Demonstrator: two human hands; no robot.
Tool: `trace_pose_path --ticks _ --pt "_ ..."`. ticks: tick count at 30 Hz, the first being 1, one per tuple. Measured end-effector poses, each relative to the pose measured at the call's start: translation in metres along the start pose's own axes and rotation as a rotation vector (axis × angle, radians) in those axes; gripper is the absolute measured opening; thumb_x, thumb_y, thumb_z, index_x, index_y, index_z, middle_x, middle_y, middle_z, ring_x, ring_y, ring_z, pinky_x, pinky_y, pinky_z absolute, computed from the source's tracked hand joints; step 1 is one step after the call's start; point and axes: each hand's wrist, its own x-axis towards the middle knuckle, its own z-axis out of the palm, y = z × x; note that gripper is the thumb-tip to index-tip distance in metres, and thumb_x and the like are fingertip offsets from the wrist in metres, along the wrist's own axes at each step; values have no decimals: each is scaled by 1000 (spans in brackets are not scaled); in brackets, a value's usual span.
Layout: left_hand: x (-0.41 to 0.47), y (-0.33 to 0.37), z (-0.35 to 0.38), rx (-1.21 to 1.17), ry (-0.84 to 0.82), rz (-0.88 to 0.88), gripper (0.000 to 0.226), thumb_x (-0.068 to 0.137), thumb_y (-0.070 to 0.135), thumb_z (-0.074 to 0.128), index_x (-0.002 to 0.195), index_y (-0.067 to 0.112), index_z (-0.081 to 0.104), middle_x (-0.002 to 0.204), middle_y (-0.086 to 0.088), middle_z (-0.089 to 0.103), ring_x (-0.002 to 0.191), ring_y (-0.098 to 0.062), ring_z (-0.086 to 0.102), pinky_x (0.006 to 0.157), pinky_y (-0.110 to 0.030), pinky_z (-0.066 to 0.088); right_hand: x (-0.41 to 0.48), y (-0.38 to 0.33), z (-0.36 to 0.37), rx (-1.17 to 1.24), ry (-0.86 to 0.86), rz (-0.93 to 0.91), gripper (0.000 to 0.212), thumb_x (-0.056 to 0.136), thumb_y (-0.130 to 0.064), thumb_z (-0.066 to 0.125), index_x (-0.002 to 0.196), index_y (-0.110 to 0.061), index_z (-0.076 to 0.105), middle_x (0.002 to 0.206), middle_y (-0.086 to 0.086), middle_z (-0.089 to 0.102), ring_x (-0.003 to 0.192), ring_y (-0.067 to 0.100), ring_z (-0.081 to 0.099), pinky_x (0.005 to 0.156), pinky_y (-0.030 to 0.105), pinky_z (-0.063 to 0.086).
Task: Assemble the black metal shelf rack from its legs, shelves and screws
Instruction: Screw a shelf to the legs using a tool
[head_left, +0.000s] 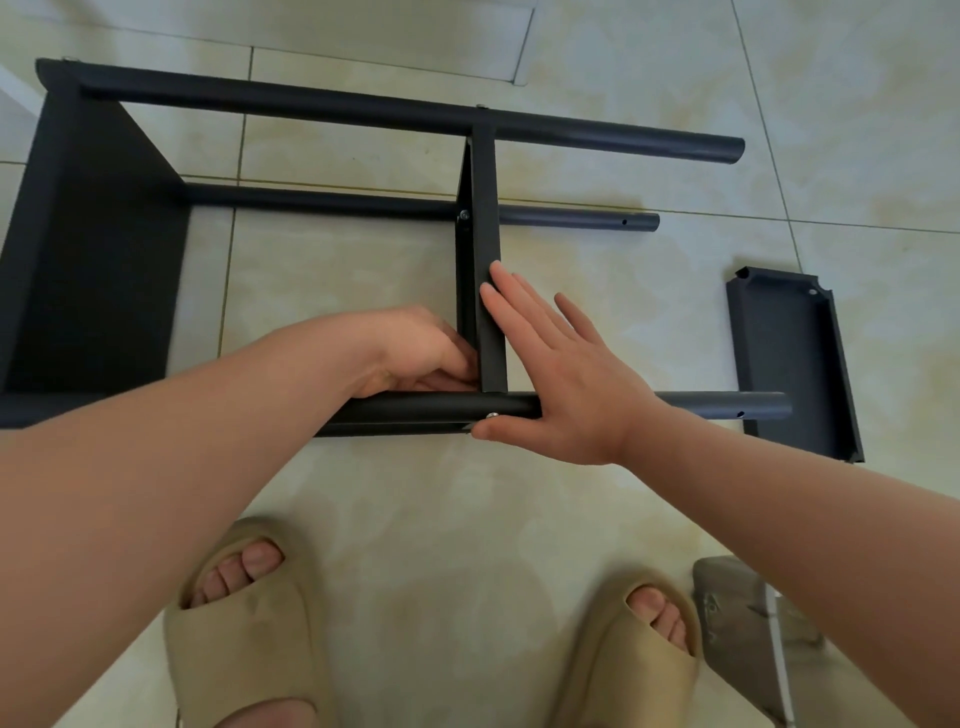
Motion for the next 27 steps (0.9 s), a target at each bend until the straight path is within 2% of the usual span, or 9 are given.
trace_pose_path --ticks 2,6,11,13,17,24,27 --pt "0 -1 2 42 33 28 16 92 -1 61 97 8 73 91 -13 77 80 -20 76 65 -26 61 0 1 0 6 -10 -1 110 85 -81 41 162 -17 -6 168 -5 -19 155 10 -11 127 45 3" --pt "1 -2 2 99 80 78 15 87 0 66 96 9 74 90 -15 77 85 -26 76 72 -27 62 1 1 1 -23 -7 -13 110 86 -81 38 162 -15 -5 168 -3 -19 156 11 -8 127 47 8" --pt "-1 -4 0 60 72 77 14 86 -1 67 95 7 74 87 -14 77 76 -20 76 61 -21 57 1 1 3 -37 3 -18 110 86 -82 37 162 -14 -4 169 -3 -18 156 12 -4 125 49 14" --pt "-1 -3 0 80 62 77 16 85 -1 67 96 7 75 88 -14 77 78 -21 76 65 -23 58 1 1 3 -41 3 -19 109 86 -83 36 162 -15 -4 168 -4 -18 156 12 -2 125 49 14" --pt "0 -2 1 102 48 75 20 87 -4 63 100 6 74 93 -17 77 90 -28 75 85 -35 60 1 2 4 -39 -6 -20 110 86 -83 37 162 -15 -5 168 -5 -20 156 13 1 126 48 14" --pt "0 -4 1 129 35 90 19 89 -2 61 103 5 72 94 -18 76 88 -30 74 87 -38 59 1 3 5 -43 5 -35 110 86 -82 39 162 -14 -4 168 -4 -21 155 17 13 124 48 20" --pt "1 -4 2 160 48 103 17 87 -1 61 99 5 72 91 -20 75 82 -30 73 85 -39 59 1 4 7 -37 10 -42 110 86 -81 40 162 -14 -3 168 -3 -20 153 18 19 123 48 23"
